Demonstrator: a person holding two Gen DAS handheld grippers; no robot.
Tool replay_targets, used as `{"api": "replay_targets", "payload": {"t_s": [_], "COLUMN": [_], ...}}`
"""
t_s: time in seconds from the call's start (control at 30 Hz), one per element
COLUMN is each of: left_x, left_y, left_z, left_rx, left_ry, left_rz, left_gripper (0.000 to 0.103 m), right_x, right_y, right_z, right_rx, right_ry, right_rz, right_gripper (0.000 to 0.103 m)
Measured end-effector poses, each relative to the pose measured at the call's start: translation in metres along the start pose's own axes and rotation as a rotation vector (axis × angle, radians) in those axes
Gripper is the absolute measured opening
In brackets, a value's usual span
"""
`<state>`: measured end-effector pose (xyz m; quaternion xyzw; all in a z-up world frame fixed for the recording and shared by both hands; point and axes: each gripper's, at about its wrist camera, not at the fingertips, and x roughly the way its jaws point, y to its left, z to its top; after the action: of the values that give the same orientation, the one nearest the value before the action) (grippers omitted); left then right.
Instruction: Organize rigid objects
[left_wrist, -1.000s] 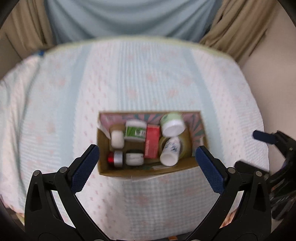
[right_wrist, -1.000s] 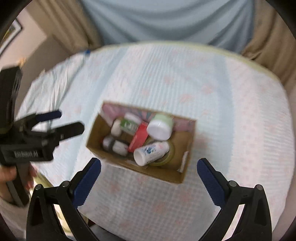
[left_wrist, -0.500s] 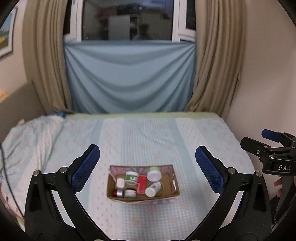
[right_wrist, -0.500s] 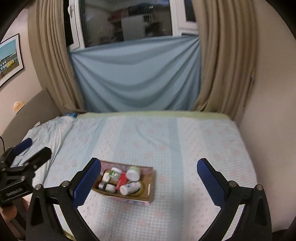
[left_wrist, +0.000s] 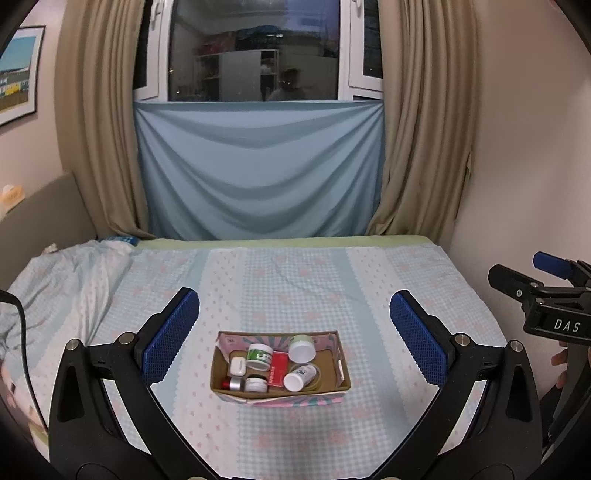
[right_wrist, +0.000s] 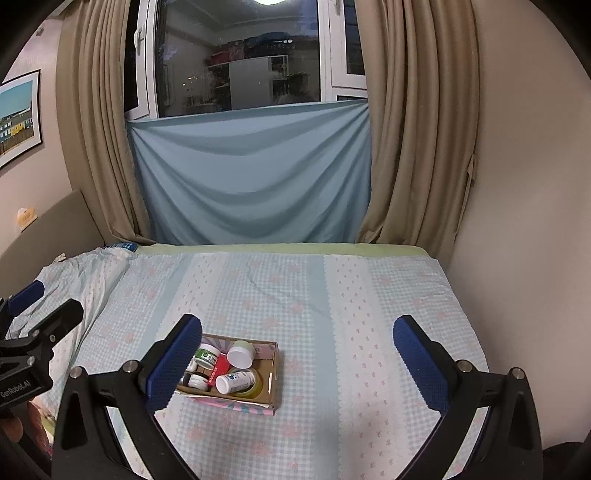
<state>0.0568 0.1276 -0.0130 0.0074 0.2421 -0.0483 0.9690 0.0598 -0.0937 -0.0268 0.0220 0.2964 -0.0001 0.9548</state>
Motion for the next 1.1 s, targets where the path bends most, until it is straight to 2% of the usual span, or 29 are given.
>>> {"api": "replay_targets", "payload": {"t_s": [1.1], "left_x": [-0.013], "left_y": [-0.002], "left_z": [0.011], "left_rx": [0.020], "left_ry": [-0.022], "left_rz": [0.022], "left_gripper": [0.103], "right_x": [-0.009], "right_y": [-0.003], "right_z": [-0.001], "right_rx": [0.014], "right_ry": [-0.015], "right_rz": [0.000], "right_gripper": [0.103]}}
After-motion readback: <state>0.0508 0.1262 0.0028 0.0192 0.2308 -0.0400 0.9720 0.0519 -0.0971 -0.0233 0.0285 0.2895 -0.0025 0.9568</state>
